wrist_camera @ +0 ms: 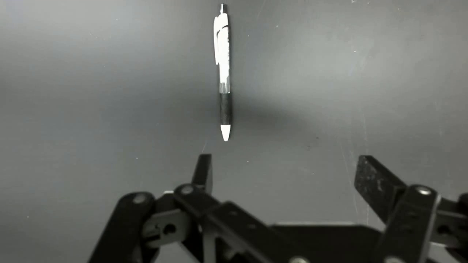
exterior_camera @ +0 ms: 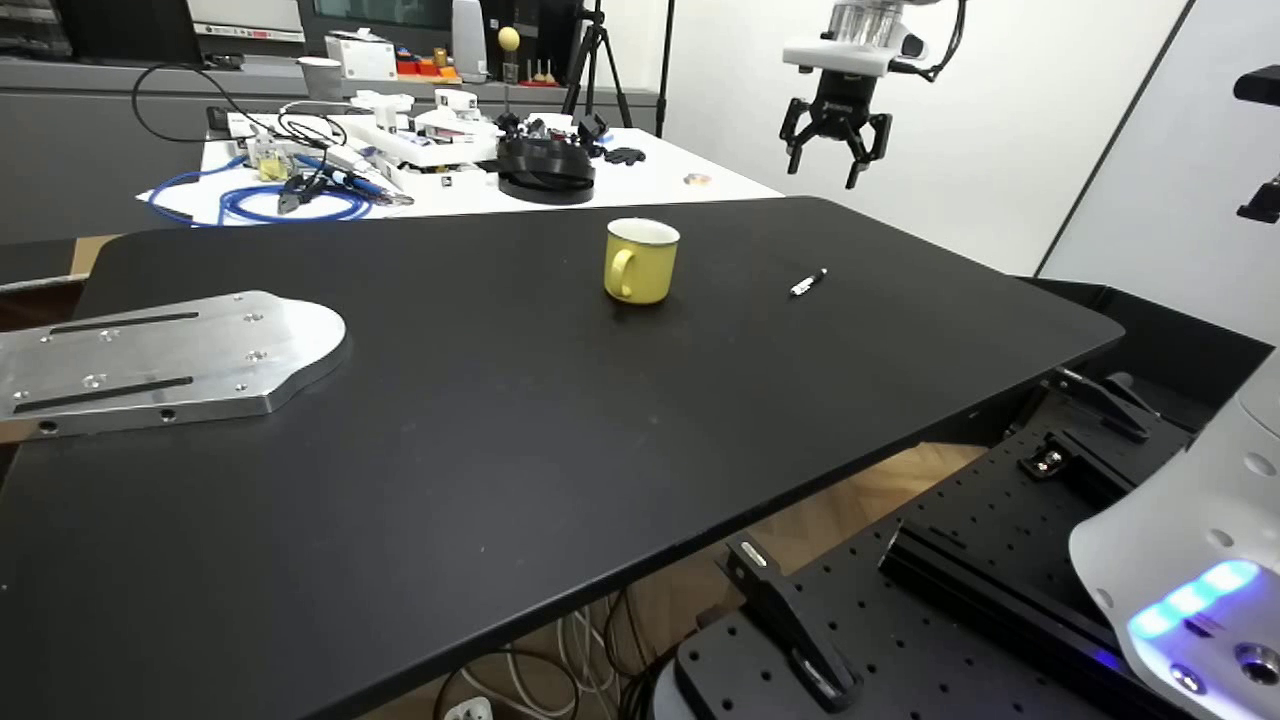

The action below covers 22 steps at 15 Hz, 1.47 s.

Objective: Put the pen in the cup

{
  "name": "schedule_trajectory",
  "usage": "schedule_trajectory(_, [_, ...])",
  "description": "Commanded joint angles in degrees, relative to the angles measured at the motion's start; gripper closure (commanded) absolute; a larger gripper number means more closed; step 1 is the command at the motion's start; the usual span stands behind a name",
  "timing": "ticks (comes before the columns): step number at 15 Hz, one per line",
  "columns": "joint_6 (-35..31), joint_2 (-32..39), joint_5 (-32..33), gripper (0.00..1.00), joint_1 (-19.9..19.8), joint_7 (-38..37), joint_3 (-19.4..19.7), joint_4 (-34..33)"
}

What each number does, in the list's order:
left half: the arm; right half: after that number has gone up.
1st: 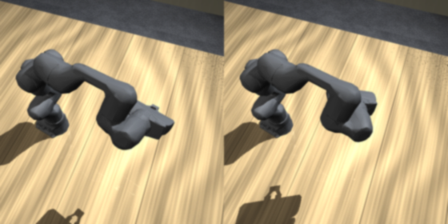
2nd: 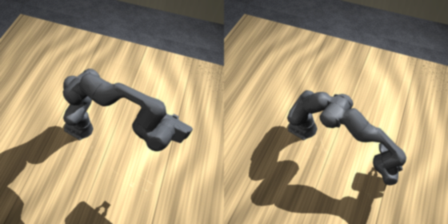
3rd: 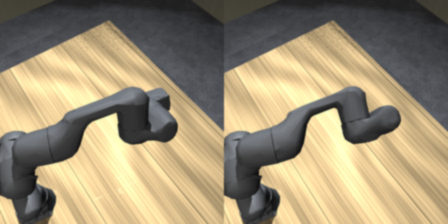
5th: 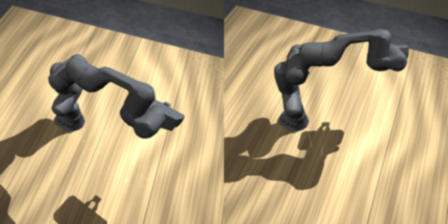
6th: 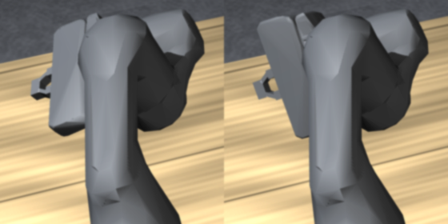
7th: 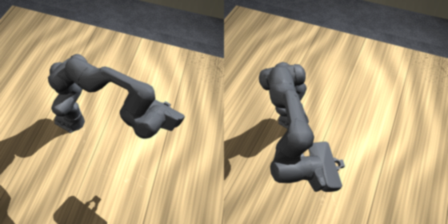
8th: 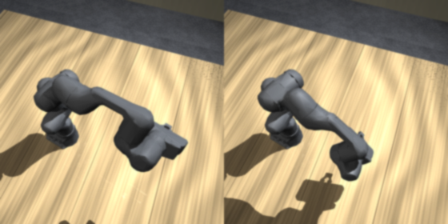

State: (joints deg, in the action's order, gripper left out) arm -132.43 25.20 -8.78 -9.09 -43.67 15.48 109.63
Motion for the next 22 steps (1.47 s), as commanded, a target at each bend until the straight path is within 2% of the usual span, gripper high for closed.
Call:
schedule_trajectory(1, [-0.09, 0.01, 0.10, 0.00, -0.18, -0.02, -0.16, 0.07])
schedule_trajectory(7, [-0.17, -0.19, 0.10, 0.00, -0.19, 0.00, -0.17, 0.10])
schedule_trajectory(14, [-6.17, 6.03, 0.60, 0.00, 0.51, -5.27, 2.19, 3.40])
schedule_trajectory(22, [-6.96, 10.20, -0.62, 0.00, 0.00, -6.80, 3.20, 3.87])
